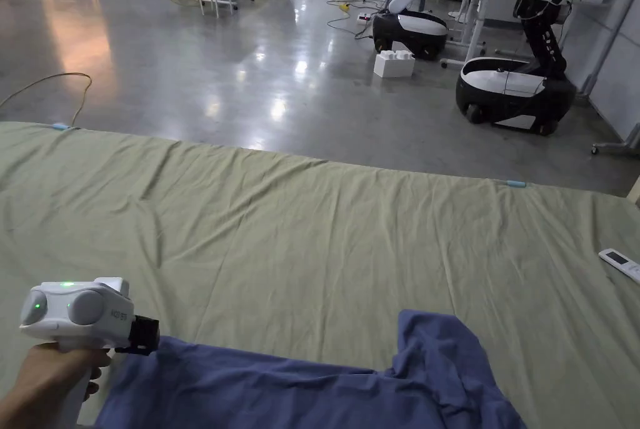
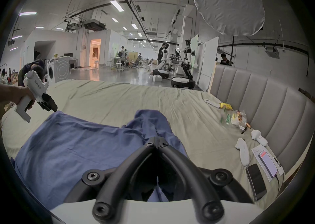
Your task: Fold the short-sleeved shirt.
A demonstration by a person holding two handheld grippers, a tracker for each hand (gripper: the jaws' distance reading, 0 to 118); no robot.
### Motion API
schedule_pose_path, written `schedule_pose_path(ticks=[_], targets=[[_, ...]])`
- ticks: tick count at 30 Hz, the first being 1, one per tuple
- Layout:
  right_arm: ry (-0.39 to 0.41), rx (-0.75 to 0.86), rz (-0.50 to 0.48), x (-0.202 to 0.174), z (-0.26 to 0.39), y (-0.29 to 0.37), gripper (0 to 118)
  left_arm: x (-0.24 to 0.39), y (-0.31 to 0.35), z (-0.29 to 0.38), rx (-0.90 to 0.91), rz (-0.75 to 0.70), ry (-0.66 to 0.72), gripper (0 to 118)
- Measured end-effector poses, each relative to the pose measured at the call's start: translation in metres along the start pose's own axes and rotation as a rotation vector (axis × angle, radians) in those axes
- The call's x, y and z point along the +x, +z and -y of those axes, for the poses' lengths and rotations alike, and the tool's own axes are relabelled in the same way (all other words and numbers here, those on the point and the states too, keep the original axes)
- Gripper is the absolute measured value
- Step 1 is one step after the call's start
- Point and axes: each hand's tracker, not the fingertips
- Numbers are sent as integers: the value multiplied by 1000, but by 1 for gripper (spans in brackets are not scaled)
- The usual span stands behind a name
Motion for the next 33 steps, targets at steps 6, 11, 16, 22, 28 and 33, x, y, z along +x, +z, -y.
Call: schedule_pose_path(ticks=[6, 11, 16, 22, 28, 33], targets=[[-46, -70, 47, 22, 14, -14, 0, 27, -8, 17, 12, -88, -102, 55], [-172, -246, 22, 63, 12, -70, 1, 56, -2, 34, 48, -93, -280, 10], [-142, -411, -61, 94, -6, -160, 49, 53, 4, 31, 56, -114, -299, 5], [-42, -538, -152, 80, -16, -238, 61, 45, 30, 36, 127, -113, -266, 5], [16, -658, -146, 56, -3, -261, 29, 39, 43, 40, 164, -109, -237, 5], [1, -636, -128, 56, -9, -253, 3, 34, 51, 36, 224, -111, -226, 5]])
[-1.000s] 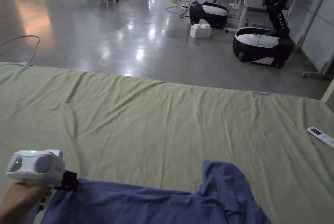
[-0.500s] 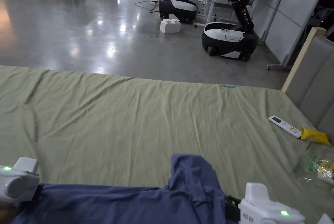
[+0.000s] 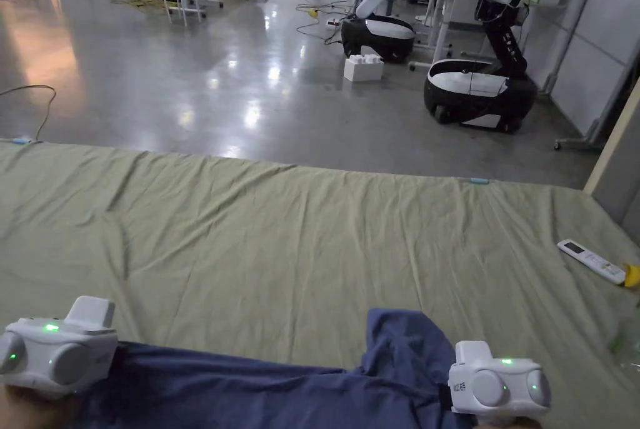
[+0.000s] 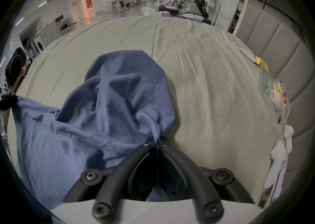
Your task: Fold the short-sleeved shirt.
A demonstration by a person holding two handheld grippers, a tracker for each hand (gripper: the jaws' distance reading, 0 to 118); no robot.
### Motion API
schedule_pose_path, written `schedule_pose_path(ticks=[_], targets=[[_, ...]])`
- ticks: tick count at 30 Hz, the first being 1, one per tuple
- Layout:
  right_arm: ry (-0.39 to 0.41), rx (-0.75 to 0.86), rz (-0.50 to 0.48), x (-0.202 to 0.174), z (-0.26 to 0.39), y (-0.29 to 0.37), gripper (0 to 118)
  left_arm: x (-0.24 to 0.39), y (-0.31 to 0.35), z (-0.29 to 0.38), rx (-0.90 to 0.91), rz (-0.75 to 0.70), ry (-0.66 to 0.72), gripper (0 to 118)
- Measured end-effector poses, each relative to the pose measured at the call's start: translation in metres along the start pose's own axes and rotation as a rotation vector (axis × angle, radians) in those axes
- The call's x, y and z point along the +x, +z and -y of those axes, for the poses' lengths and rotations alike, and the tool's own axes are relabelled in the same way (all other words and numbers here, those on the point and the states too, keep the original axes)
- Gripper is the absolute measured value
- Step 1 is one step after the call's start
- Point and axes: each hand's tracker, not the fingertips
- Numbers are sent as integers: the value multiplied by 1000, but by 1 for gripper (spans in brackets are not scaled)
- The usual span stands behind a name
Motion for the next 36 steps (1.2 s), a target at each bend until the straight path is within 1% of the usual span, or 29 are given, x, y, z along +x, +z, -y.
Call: schedule_pose_path(ticks=[1, 2, 4, 5, 6, 8, 13, 15, 19, 20, 26, 28, 30, 31, 33, 36], targets=[[16, 18, 11, 1, 1, 4, 3, -2, 4, -2, 13, 2, 9, 5], [11, 53, 50, -3, -1, 15, 3, -5, 9, -6, 28, 3, 21, 5], [-32, 117, 27, 3, -4, 34, 3, -6, 25, -13, 54, 6, 23, 5], [-33, 138, 38, 5, -6, 43, 3, -8, 30, -16, 68, 6, 21, 5], [-26, 170, 57, 7, -8, 56, 3, -10, 36, -21, 85, 5, 23, 5], [-13, 225, 46, 10, -13, 75, 3, -10, 56, -28, 115, 19, 46, 5], [25, 372, 74, 12, -36, 136, 3, -15, 104, -51, 200, 12, 58, 5], [20, 439, 88, 16, -47, 164, 3, -19, 128, -63, 240, 18, 86, 5], [-20, 561, 96, 27, -72, 218, 3, -33, 174, -93, 308, 2, 97, 5], [-34, 566, 89, 29, -78, 229, 3, -36, 186, -100, 335, -1, 109, 5], [-58, 710, 100, 36, -127, 299, 3, -54, 247, -154, 459, -17, 126, 5], [-41, 755, 112, 35, -145, 320, 3, -59, 265, -173, 495, -27, 131, 5], [-7, 820, 149, 35, -164, 340, 3, -63, 281, -191, 537, -34, 132, 5], [-3, 837, 149, 35, -172, 348, 3, -67, 284, -200, 546, -36, 137, 5], [-26, 845, 147, 35, -186, 359, 3, -72, 294, -217, 565, -35, 143, 5], [-16, 874, 163, 30, -203, 378, 3, -77, 305, -236, 593, -42, 161, 5]])
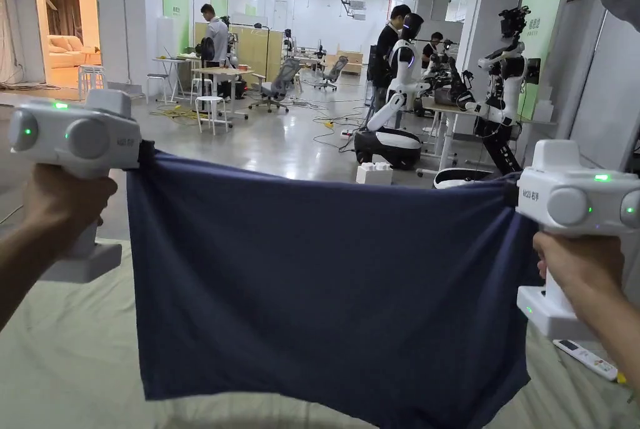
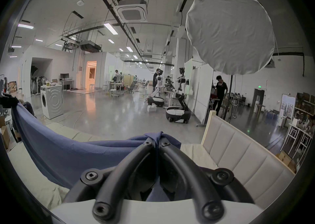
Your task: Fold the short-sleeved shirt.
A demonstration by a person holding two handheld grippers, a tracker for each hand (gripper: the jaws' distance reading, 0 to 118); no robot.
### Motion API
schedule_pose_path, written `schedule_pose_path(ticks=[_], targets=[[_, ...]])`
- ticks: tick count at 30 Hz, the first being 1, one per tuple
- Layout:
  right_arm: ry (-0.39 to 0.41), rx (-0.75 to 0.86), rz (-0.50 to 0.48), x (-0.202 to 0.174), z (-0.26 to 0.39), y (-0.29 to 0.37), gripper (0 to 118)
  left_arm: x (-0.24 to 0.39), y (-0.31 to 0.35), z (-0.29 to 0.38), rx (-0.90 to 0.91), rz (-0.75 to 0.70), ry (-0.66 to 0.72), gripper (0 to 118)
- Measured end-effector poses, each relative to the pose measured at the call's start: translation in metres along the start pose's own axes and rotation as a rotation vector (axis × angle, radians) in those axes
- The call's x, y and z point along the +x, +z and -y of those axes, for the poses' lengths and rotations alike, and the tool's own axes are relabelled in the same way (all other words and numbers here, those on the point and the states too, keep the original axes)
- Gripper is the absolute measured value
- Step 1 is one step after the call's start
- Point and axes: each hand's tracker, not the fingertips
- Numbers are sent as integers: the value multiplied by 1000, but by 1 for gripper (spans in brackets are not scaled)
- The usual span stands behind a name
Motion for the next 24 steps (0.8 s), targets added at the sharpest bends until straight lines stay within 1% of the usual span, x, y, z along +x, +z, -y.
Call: schedule_pose_path(ticks=[1, 3, 6, 8, 15, 20, 24], targets=[[-9, 3, 0, -1, -5, -1, 3, 0, -2, -6, 3, -1, 5, 5], [14, 34, 11, -4, -18, -1, 3, -2, -6, -18, 16, -6, 14, 5], [0, 50, 13, -4, -32, -7, 3, -2, -12, -33, 29, -9, 24, 5], [1, 58, 15, -5, -42, -11, 3, -6, -25, -42, 33, -13, 32, 5], [9, 84, 27, -3, -69, -26, 3, -3, -33, -63, 58, -33, 32, 5], [10, 117, 28, 0, -72, -28, 3, -5, -31, -66, 77, -41, 23, 5], [7, 123, 20, 2, -59, -25, 3, -6, -29, -55, 73, -42, 11, 5]])
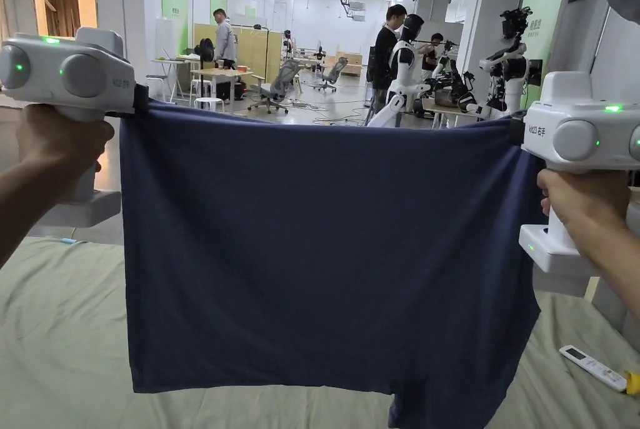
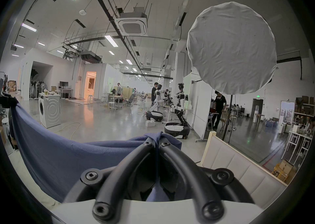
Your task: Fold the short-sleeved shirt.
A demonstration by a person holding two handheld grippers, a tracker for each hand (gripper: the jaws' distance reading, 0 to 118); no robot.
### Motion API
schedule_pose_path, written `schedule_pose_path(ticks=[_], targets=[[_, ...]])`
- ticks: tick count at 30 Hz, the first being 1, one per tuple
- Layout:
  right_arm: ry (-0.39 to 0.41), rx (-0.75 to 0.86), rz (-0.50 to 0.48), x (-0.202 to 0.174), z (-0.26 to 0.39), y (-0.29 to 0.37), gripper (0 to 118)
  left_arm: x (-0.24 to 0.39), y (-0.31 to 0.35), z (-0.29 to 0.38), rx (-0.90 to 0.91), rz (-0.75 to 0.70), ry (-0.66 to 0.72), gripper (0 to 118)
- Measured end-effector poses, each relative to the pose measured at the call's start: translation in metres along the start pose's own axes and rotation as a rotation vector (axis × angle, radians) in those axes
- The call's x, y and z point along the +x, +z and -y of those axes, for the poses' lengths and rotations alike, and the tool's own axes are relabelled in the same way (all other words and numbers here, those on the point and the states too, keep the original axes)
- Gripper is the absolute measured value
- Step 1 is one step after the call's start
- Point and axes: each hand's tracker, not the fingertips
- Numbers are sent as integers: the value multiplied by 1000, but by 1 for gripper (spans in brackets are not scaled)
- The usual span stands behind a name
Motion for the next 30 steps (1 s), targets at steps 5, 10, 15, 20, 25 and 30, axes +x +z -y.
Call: schedule_pose_path(ticks=[5, 10, 15, 20, 25, 30], targets=[[6, -20, -10, -1, 26, 15, 3, -3, 8, 28, -18, 13, 6, 5], [15, -52, -20, -5, 51, 44, 3, -9, 23, 59, -47, 30, 14, 5], [8, -87, -24, -1, 76, 84, 3, -16, 52, 91, -60, 56, -6, 5], [3, -109, -33, 6, 101, 130, 3, -18, 96, 124, -46, 81, -18, 5], [41, -128, -55, 11, 139, 178, 3, -26, 145, 180, -85, 114, -34, 5], [63, -189, -96, 7, 188, 243, 3, -43, 197, 243, -121, 126, 0, 5]])
